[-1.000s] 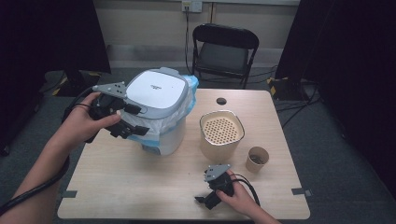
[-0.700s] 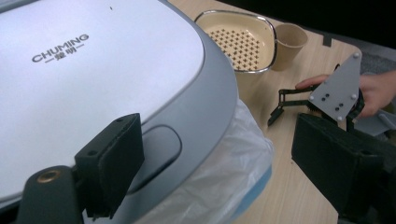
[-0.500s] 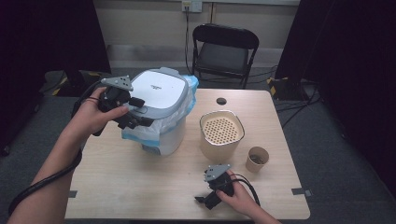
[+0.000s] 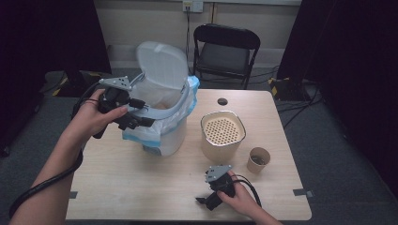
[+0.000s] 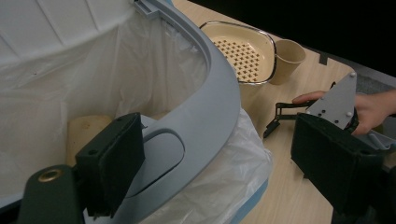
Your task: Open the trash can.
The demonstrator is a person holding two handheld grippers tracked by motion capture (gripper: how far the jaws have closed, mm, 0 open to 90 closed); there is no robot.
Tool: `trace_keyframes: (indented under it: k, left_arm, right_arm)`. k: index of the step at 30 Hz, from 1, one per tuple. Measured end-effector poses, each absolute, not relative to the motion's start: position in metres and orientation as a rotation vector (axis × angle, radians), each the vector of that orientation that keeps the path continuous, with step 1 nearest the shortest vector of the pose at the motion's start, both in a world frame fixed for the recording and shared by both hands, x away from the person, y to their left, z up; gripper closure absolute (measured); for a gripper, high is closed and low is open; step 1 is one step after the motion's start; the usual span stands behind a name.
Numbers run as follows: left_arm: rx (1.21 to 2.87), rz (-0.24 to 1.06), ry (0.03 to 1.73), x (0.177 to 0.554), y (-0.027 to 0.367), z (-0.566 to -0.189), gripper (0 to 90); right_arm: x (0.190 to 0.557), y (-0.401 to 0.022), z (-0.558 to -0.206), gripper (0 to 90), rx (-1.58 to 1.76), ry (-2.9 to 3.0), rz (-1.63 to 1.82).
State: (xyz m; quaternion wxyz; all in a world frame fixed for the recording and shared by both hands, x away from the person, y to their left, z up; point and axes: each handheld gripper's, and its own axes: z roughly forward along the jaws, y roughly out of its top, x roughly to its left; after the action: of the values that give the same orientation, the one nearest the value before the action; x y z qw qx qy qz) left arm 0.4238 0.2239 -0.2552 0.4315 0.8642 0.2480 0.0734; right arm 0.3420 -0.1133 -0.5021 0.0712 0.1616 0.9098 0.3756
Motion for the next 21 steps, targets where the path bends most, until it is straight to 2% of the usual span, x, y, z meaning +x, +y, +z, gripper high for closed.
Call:
trace_keyframes:
  k: [5,12,21]
  left_arm:
    - [2.16,0.189,0.617,0.42,0.225,-0.253,17.9]
    - [2.196,0.192,0.533,0.402,0.217,-0.252,17.6]
    - [2.181,0.135,0.404,0.378,0.191,-0.277,16.9]
  right_arm:
    - [0.342,-0.113,-0.502,0.0,0.486,2.736,1.129]
    - [0.342,-0.114,-0.502,0.0,0.483,2.737,1.127]
    - [0.341,-0.115,-0.502,0.0,0.486,2.74,1.13]
